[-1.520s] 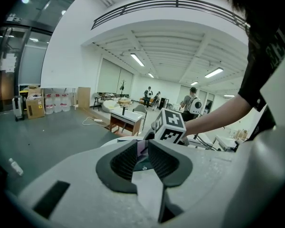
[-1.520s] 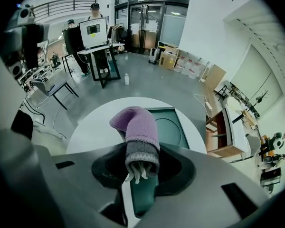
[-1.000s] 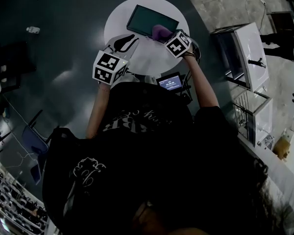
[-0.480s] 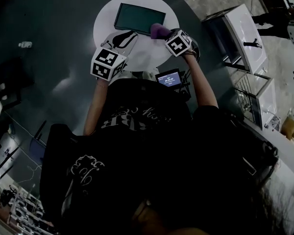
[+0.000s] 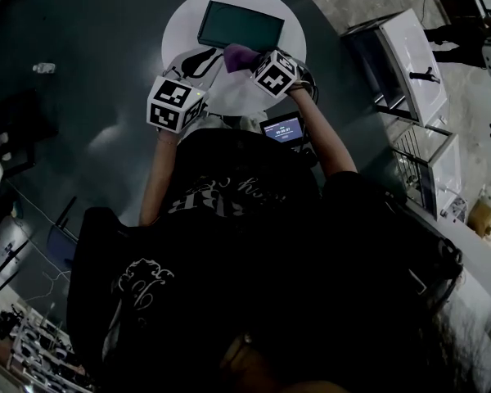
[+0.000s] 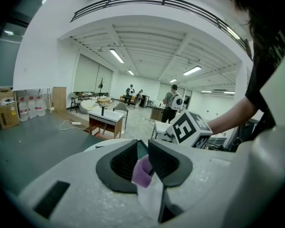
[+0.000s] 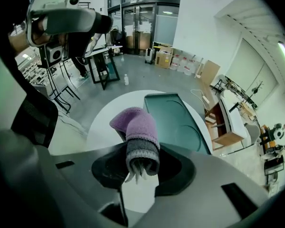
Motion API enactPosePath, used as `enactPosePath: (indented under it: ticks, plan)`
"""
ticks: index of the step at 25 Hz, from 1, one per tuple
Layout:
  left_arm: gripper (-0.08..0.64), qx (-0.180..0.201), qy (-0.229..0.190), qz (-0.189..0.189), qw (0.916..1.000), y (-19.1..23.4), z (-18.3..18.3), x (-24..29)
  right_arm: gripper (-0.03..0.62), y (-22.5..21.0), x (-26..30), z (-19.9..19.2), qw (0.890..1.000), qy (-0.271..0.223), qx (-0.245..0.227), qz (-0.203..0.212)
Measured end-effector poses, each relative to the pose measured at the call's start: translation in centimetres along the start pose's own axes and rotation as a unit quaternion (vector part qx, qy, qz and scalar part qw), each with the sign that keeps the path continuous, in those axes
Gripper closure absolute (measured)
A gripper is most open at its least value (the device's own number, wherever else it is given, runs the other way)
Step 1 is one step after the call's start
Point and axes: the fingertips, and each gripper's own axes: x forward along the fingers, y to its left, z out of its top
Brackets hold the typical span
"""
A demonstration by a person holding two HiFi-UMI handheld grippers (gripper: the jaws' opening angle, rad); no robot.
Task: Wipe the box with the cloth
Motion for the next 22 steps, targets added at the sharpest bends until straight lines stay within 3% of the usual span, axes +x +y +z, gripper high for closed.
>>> enactPosePath:
  ticks: [6,14,22]
  plan:
    - [0.48,-0.011,-0.001,0.024,0.9996,1.9,-0.8,-2.4,0.476,3.2,3.7,5.8,0.998,0.0,-0.054,0.026]
    - [0.48,-0.034,0.002,0.064,0.9973,4.6,-2.6,-5.7,0.476,2.4,8.0,9.5,0.998,0.026,-0.051,0.021]
    - [0.48,-0.042,0.003,0.068,0.9968,5.9,-3.4,-6.7,0.476,1.7,8.7,6.7,0.997,0.065,-0.04,0.024]
